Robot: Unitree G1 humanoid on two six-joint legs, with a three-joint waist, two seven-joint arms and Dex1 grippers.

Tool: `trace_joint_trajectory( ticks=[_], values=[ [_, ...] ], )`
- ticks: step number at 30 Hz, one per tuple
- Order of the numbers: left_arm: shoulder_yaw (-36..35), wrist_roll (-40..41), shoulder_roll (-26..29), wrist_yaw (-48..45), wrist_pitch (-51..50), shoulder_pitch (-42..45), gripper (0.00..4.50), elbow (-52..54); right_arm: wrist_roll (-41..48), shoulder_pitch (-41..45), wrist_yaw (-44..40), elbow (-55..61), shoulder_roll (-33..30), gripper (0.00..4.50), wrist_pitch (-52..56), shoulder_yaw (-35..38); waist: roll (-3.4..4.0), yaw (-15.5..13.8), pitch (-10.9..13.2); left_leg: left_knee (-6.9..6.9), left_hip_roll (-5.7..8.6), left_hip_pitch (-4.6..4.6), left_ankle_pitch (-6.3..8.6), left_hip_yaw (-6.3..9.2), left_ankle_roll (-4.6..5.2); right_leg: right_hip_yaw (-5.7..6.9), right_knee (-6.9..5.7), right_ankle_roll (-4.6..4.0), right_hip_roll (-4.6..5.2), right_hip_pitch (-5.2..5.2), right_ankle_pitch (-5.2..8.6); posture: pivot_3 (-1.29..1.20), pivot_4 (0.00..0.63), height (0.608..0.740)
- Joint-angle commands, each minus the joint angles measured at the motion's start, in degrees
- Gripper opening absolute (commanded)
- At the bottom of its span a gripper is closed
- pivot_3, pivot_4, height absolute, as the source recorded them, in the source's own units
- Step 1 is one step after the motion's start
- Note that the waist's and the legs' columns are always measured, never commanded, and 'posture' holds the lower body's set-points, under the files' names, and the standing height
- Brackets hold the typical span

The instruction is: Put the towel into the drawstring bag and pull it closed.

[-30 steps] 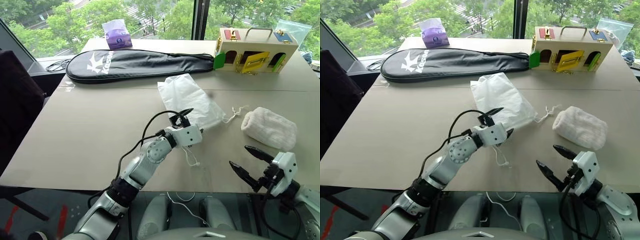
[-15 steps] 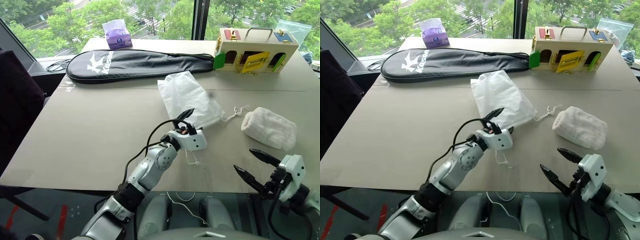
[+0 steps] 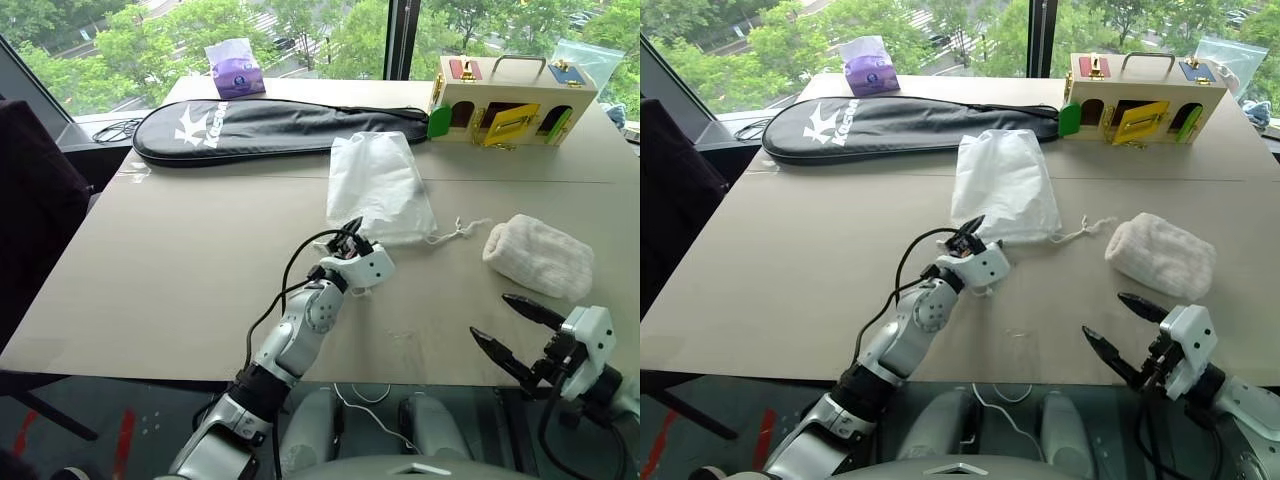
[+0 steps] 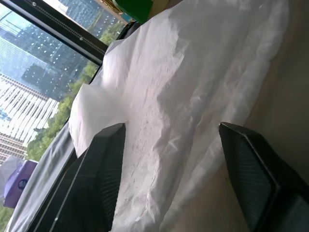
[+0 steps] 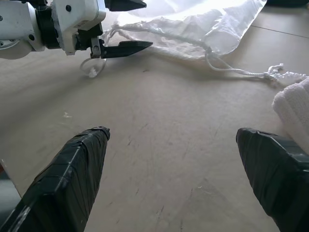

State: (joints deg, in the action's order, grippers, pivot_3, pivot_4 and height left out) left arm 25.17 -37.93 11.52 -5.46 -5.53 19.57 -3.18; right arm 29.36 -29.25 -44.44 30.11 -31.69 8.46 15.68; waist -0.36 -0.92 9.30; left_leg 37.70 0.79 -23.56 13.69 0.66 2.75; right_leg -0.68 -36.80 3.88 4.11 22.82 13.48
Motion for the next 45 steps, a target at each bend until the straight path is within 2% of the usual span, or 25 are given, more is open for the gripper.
trace_joint_trajectory(
  ticks=[1, 4, 10, 17, 21, 24, 28, 32, 39, 45],
  values=[
    [-0.7, 0.6, -0.7, 0.4, 0.6, 1.5, 1.27, -0.1, -0.3, 0.6, 0.3, 0.7, 0.4, 4.50, -1.1, 0.4, 0.00, 0.0, 0.0, 0.00, 0.00, 0.00, 0.00, 0.00, 0.00, 0.00, 0.00, 0.00, 0.00, 0.00, 0.00, 0.00, 0.150, 0.740],
    [-1.0, 0.6, -0.7, 0.8, 1.1, 2.8, 0.03, -1.5, -0.7, 1.2, 0.3, 0.2, 0.8, 4.50, -1.3, 0.2, 0.00, -0.1, 0.0, 0.02, 0.00, 0.00, 0.00, 0.00, 0.00, 0.00, -0.01, 0.00, 0.00, -0.01, 0.00, 0.00, 0.150, 0.740],
    [-1.4, 1.4, -0.1, 0.8, 3.0, 4.7, 0.03, -3.9, -1.6, 2.3, 0.3, -0.5, 1.8, 4.50, -1.8, -0.2, 0.00, -0.1, 0.0, 0.12, 0.00, -0.02, 0.00, 0.02, 0.00, 0.03, -0.02, 0.03, 0.00, -0.03, -0.02, 0.00, 0.150, 0.740],
    [-5.5, 7.9, 0.3, -4.7, 2.3, 8.0, 0.03, -1.2, -3.2, 4.1, 1.6, -1.0, 2.3, 4.50, -3.0, 0.4, 0.00, 0.0, 0.0, 0.26, 0.00, -0.08, 0.00, 0.05, 0.00, 0.04, -0.05, 0.06, -0.01, -0.02, -0.05, 0.00, 0.150, 0.740],
    [-10.8, 15.9, -1.8, -10.9, -5.7, 10.6, 0.03, 4.2, -9.6, 7.5, 7.7, -2.2, 2.6, 4.50, -4.9, 2.4, 0.00, 0.1, 0.0, 0.38, 0.00, -0.15, 0.00, 0.10, 0.00, 0.10, -0.08, 0.07, -0.02, -0.02, -0.06, 0.00, 0.150, 0.740],
    [-14.6, 19.9, -3.4, -13.8, -15.8, 12.9, 0.03, 7.8, -17.3, 10.9, 14.2, -3.1, 0.6, 4.50, -0.5, 2.6, 0.00, 0.1, 0.0, 0.45, 0.01, -0.16, 0.00, 0.08, 0.00, 0.09, -0.10, 0.09, -0.04, -0.03, -0.07, 0.00, 0.150, 0.740],
    [-18.6, 23.4, -4.3, -14.7, -24.9, 18.4, 0.03, 9.8, -28.6, 13.2, 17.3, -4.5, -4.7, 4.50, 2.6, -0.4, -0.02, 0.0, 0.0, 0.52, 0.05, -0.18, 0.00, 0.10, 0.00, 0.12, -0.18, 0.10, -0.07, -0.03, -0.07, 0.00, 0.150, 0.740],
    [-19.9, 25.1, -3.7, -15.2, -33.2, 24.8, 0.03, 9.6, -39.2, 17.7, 22.3, -13.0, -6.7, 4.50, 2.3, -5.8, -0.07, 0.1, 0.0, 0.57, 0.08, -0.17, 0.00, 0.10, 0.00, 0.13, -0.24, 0.11, -0.11, -0.03, -0.07, 0.00, 0.150, 0.740],
    [-21.2, 28.8, -0.8, -18.0, -44.1, 28.7, 0.03, 12.4, -48.0, 25.9, 28.1, -24.0, -8.4, 4.50, 0.1, -9.4, -0.25, 1.3, 0.0, 0.62, 0.05, -0.09, -0.01, -0.03, -0.01, -0.04, -0.24, 0.15, -0.11, -0.08, -0.10, 0.00, 0.150, 0.740],
    [-22.5, 32.6, 1.7, -19.9, -49.1, 31.0, 0.03, 13.3, -48.1, 33.9, 29.5, -32.4, -6.9, 4.50, 1.5, -11.0, -0.43, 1.3, 0.1, 0.72, 0.10, -0.04, -0.04, 0.00, -0.02, -0.14, -0.23, 0.28, -0.08, -0.21, -0.19, 0.00, 0.150, 0.740]
  ],
)
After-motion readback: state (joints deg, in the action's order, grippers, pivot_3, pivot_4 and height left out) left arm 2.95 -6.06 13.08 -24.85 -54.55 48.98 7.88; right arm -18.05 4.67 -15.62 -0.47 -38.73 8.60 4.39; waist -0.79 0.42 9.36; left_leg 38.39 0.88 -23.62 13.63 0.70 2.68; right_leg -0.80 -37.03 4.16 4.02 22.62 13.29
